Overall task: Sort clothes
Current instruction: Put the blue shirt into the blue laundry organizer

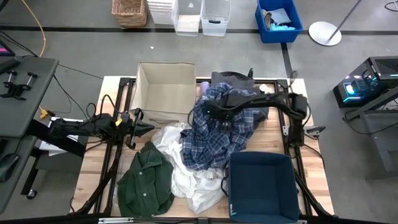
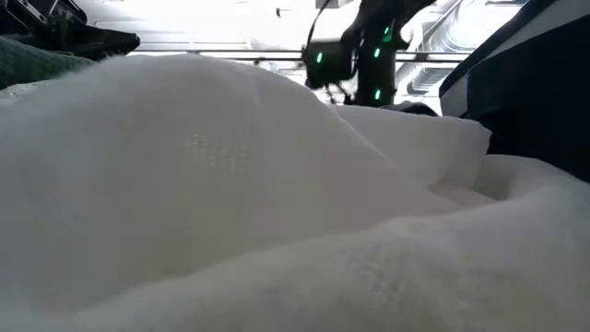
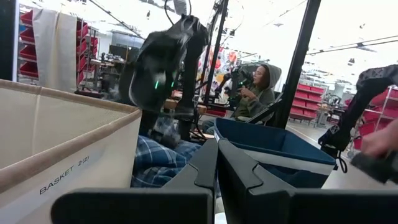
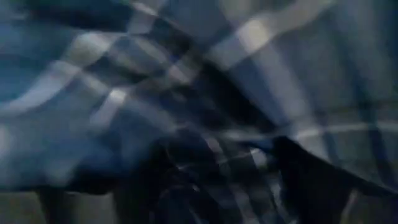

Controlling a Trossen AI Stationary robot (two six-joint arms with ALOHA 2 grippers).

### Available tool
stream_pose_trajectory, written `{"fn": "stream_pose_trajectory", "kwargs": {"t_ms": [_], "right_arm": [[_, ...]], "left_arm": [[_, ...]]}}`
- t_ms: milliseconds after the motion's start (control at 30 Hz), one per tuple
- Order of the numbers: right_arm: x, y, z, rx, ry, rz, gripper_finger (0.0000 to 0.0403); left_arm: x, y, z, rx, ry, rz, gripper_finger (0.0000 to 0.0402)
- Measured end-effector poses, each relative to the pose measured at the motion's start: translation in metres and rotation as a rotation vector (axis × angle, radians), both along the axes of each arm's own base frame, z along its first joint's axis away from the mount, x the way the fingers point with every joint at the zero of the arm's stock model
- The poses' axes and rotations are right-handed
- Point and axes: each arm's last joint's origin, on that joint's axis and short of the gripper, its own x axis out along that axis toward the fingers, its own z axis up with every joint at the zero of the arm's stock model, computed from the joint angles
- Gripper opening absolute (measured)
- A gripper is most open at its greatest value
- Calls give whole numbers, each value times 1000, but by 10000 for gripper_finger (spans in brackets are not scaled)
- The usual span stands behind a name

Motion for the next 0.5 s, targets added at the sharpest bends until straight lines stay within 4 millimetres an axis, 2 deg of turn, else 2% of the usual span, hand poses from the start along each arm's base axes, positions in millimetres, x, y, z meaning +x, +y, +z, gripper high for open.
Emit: {"fn": "stream_pose_trajectory", "kwargs": {"t_ms": [67,167,233,300,367,433,500], "right_arm": [[3,0,-11,17,11,-35,204],[6,1,-11,79,-24,-66,48],[8,2,5,107,-71,-108,23],[9,7,44,95,-170,-109,12],[4,14,101,72,-333,-88,8],[-8,22,161,52,-520,-62,7],[-30,31,218,51,-707,-59,5]], "left_arm": [[0,0,0,0,0,0,0],[0,0,0,0,0,0,0],[0,0,0,0,0,0,0],[0,0,0,0,0,0,0],[0,0,0,0,0,0,0],[0,0,0,0,0,1,0],[0,0,0,0,0,1,0]]}}
